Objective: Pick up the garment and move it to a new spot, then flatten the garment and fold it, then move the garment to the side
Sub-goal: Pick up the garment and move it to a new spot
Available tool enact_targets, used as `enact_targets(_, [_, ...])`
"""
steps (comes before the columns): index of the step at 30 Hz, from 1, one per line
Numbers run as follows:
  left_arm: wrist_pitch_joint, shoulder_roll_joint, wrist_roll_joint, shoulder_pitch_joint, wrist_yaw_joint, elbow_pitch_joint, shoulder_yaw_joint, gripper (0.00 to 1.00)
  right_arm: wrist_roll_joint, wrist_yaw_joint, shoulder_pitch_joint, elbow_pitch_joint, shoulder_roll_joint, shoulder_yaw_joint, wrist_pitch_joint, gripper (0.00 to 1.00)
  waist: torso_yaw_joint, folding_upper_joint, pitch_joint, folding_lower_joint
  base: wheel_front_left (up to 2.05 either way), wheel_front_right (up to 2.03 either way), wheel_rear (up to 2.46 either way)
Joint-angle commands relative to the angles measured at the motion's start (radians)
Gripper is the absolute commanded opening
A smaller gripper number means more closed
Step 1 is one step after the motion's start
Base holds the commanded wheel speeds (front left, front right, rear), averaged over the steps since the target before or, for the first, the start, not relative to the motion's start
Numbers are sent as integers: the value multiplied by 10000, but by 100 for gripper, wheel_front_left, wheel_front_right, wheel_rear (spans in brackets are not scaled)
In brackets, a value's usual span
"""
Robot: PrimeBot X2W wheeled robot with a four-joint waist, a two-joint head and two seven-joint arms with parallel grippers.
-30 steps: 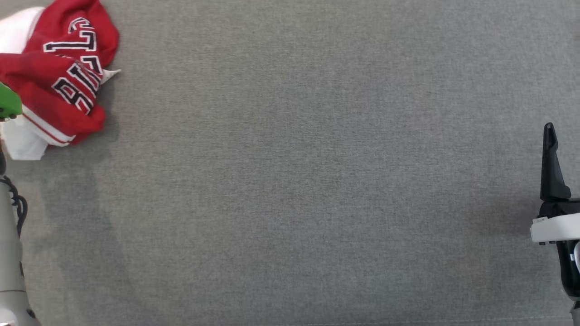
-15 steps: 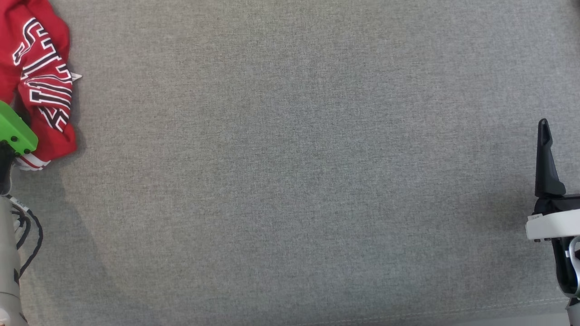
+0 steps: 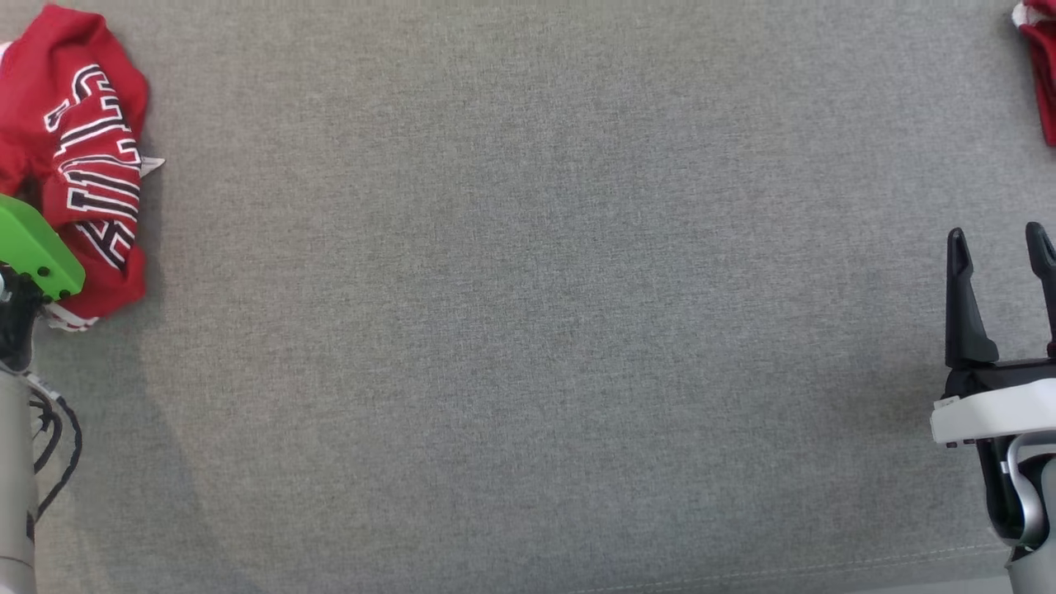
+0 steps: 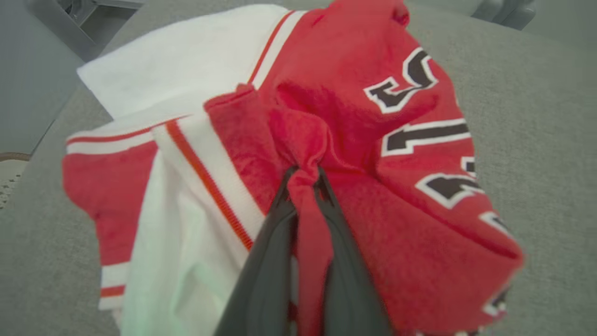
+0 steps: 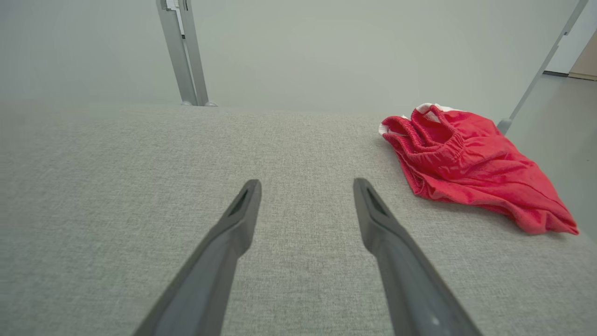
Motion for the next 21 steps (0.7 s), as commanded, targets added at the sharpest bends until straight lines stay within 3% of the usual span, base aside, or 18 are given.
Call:
enact_targets(1, [-257, 143, -59, 73, -37, -161, -61, 0, -69, -16, -103, 51, 57, 47, -29, 100, -43, 0, -301, -1, 0, 0, 0])
enact_targets(13, [-2050, 554, 221, -198, 29, -1752, -787, 0, -27, -16, 77, 414, 453, 305, -29, 100, -312, 0, -1593, -1, 0, 0, 0])
enact_targets(21, [-2385, 259, 751, -803, 88, -3100, -1467, 0, -22, -16, 244, 637, 875, 399, -29, 100, -979, 0, -2251, -1, 0, 0, 0])
